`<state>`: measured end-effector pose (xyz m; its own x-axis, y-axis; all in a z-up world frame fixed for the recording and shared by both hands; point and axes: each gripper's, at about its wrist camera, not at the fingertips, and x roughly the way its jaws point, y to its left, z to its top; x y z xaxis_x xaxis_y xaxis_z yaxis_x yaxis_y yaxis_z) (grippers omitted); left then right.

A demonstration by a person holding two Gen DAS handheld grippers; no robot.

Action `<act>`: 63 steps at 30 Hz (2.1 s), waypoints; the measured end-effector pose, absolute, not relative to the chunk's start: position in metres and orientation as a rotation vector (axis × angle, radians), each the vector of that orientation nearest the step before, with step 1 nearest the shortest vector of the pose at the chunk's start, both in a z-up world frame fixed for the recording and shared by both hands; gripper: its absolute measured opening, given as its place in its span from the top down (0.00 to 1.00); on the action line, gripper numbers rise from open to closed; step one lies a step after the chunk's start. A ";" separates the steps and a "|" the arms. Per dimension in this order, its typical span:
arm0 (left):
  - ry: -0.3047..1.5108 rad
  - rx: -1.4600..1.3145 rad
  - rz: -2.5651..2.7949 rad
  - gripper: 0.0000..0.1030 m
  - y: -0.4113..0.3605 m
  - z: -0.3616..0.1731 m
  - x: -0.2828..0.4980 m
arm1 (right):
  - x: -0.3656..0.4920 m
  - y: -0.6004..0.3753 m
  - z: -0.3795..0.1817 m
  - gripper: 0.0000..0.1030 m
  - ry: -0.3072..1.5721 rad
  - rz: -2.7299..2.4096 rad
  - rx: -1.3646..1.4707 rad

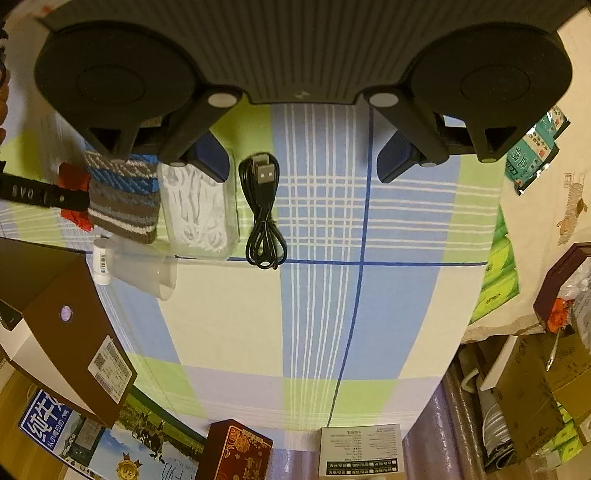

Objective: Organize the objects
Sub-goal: 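Grasp the red candy packet with right tool while left tool grasps black USB cable, then carry candy and cable into the cardboard box and open both tools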

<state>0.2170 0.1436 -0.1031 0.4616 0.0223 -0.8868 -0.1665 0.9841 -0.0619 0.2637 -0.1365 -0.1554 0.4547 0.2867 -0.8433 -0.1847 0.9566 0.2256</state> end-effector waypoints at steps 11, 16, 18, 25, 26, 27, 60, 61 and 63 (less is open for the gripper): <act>1.097 -0.099 0.048 0.30 0.146 -0.128 0.252 | 0.269 -0.164 -0.158 0.54 1.051 0.303 -0.047; 1.112 -0.082 0.001 0.46 0.145 -0.139 0.267 | 0.269 -0.173 -0.156 0.47 1.057 0.283 -0.006; 1.098 -0.044 -0.010 0.51 0.140 -0.140 0.269 | 0.268 -0.173 -0.154 0.43 1.051 0.284 -0.004; 1.080 -0.013 -0.018 0.88 0.135 -0.138 0.263 | 0.269 -0.166 -0.156 0.37 1.032 0.318 -0.055; 1.081 -0.021 -0.013 0.88 0.137 -0.138 0.261 | 0.269 -0.164 -0.156 0.37 1.030 0.327 -0.067; 1.083 -0.029 -0.006 0.88 0.138 -0.137 0.259 | 0.269 -0.163 -0.157 0.37 1.027 0.336 -0.077; 1.066 -0.125 0.008 0.89 0.094 -0.093 0.167 | 0.202 -0.209 -0.121 0.74 1.002 0.423 -0.014; 1.059 -0.125 0.003 0.89 0.090 -0.090 0.167 | 0.200 -0.213 -0.118 0.74 0.995 0.422 -0.009; 1.045 -0.123 -0.008 0.89 0.082 -0.083 0.168 | 0.198 -0.220 -0.111 0.74 0.982 0.421 -0.001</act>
